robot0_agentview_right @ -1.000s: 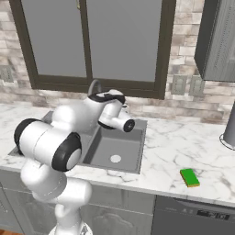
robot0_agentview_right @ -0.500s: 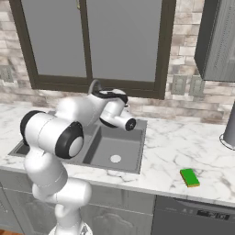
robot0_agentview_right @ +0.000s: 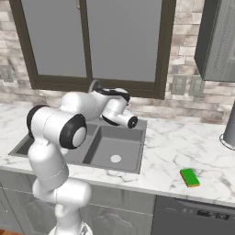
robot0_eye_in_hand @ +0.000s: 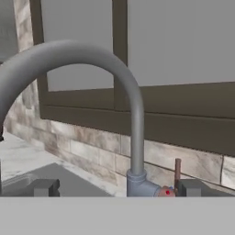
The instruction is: Soak the sponge with water for a few seconds and then drop it inside the sink.
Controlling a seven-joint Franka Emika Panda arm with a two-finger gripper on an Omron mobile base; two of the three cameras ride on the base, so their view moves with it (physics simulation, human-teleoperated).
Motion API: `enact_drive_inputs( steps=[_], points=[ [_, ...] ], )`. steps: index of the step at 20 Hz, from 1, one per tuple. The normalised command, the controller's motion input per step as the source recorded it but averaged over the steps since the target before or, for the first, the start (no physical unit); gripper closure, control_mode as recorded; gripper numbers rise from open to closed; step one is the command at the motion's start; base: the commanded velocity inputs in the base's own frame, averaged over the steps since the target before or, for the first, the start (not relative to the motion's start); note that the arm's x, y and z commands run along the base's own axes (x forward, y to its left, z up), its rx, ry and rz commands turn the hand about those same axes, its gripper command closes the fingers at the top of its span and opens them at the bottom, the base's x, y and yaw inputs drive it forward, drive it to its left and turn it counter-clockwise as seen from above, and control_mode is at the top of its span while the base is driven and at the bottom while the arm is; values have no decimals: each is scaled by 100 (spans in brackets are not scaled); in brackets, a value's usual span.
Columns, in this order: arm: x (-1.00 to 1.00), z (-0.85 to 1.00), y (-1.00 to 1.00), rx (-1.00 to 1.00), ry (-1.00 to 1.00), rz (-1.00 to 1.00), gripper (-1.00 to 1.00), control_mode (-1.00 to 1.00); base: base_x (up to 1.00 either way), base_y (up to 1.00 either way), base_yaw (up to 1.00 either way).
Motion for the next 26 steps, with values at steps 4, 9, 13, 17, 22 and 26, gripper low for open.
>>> enact_drive_inputs(
  steps=[4, 9, 13, 17, 22, 26],
  points=[
    [17, -8, 7, 0, 0, 3, -100, -100, 0, 0, 0],
    [17, -9, 10, 0, 0, 3, -100, -100, 0, 0, 0],
    [26, -14, 3, 0, 0, 2, -100, -100, 0, 0, 0],
    [29, -18, 0, 0, 0, 2, -100, -100, 0, 0, 0],
    [33, -21, 0, 0, 0, 2, -100, -100, 0, 0, 0],
    [36, -18, 0, 0, 0, 1, -100, -100, 0, 0, 0]
  ],
)
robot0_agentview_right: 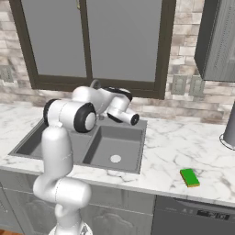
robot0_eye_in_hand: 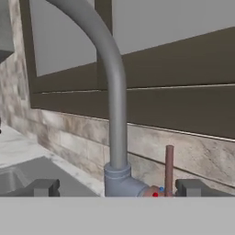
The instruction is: Soak the sponge with water for a few seconds and then drop it inside the sink.
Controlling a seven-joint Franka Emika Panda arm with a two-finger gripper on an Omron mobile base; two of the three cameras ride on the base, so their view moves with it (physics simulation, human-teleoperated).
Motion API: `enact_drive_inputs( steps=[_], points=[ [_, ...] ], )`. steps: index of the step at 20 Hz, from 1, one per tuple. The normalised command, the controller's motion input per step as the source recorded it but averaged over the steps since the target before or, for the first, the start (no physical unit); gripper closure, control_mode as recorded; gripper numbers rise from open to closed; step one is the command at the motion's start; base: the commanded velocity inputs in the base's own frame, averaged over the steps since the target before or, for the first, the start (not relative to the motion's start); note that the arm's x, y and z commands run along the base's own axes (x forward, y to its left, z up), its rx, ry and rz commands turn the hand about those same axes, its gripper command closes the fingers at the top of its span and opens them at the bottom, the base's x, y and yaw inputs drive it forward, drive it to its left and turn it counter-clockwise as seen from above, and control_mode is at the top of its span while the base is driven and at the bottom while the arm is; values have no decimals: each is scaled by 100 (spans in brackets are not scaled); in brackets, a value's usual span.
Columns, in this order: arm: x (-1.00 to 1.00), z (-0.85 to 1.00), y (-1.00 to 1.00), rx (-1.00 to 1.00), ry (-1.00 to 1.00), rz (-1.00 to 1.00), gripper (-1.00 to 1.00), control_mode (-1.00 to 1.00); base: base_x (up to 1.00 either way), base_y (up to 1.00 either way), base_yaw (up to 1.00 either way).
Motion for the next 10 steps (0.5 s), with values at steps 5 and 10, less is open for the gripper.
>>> enact_drive_inputs(
  steps=[5, 10],
  points=[
    [37, -12, 0, 0, 0, 2, -100, -100, 0, 0, 0],
    [37, -4, 0, 0, 0, 2, -100, -100, 0, 0, 0]
  ],
)
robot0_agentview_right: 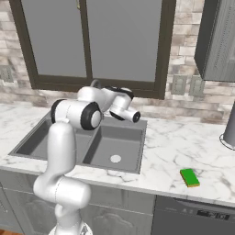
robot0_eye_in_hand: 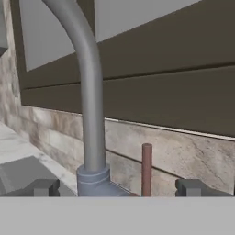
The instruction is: Soak the sponge with water for a few seconds and then drop it inside the sink.
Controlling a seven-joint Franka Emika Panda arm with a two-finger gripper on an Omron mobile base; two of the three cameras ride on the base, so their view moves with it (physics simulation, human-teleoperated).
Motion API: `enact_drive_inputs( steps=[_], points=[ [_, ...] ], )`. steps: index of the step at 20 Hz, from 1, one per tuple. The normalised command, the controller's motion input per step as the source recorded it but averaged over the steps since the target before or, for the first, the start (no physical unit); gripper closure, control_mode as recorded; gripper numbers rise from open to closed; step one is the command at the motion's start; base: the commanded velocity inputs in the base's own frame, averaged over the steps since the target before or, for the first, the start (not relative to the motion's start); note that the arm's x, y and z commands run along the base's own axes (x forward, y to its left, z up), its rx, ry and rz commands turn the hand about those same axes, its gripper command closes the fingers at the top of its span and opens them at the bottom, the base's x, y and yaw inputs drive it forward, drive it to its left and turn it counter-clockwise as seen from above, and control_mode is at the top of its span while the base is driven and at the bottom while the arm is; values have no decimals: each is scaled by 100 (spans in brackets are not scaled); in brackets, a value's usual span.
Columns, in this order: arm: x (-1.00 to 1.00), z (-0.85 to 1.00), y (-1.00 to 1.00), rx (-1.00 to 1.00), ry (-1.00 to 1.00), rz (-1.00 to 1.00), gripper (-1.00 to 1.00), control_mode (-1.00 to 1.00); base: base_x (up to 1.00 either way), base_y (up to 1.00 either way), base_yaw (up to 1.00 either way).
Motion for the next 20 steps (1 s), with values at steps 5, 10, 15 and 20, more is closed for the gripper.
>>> enact_drive_inputs(
  steps=[5, 10, 15, 20],
  points=[
    [35, -6, 0, 0, 0, 2, -100, -100, 0, 0, 0],
    [32, -10, 0, 0, 0, 1, -100, -100, 0, 0, 0],
    [22, -13, 5, 0, 0, 0, -100, -100, 0, 0, 0],
    [21, -14, 8, 0, 0, 0, -100, -100, 0, 0, 0]
  ],
)
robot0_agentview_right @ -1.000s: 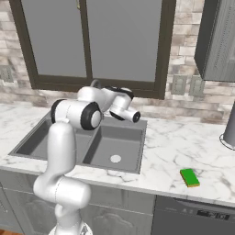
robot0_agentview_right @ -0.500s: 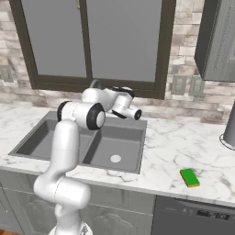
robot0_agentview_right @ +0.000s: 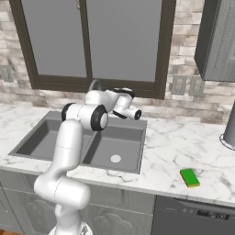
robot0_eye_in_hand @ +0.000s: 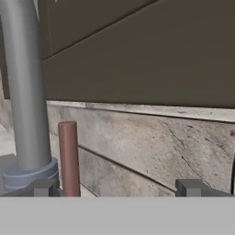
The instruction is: Soak the sponge with water for a few seconds and then drop it inside the sink.
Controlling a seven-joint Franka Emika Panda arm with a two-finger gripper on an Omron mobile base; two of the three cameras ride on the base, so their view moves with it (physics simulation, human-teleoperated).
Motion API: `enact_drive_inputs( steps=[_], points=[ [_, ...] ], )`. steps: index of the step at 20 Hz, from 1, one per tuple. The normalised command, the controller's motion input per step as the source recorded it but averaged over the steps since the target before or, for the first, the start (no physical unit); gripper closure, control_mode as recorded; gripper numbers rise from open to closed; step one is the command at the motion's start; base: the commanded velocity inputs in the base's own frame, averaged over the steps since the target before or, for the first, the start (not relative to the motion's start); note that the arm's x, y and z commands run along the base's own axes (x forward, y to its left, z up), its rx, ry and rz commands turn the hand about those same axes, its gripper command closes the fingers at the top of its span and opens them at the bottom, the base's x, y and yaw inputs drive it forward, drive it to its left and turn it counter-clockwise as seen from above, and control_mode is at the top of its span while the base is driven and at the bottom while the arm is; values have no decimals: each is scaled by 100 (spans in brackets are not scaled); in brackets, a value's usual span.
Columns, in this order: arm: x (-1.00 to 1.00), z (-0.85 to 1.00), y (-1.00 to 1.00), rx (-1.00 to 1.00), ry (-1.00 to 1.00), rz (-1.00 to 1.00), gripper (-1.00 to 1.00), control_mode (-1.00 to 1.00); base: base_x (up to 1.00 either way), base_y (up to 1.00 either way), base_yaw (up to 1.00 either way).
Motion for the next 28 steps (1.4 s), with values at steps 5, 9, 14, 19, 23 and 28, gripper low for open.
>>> enact_drive_inputs(
  steps=[5, 9, 14, 19, 23, 28],
  points=[
    [14, -5, 7, 0, 0, 0, -100, -100, 0, 0, 0],
    [17, 0, 3, 0, 0, 0, -100, -100, 0, 0, 0],
    [12, 0, 0, 0, 0, -1, -100, -100, 0, 0, 0],
    [6, -8, -2, 0, 0, -4, -100, -100, 0, 0, 0],
    [10, -13, -4, 0, 0, -2, -100, -100, 0, 0, 0],
    [8, -12, -15, 0, 0, -2, -100, -100, 0, 0, 0]
  ],
)
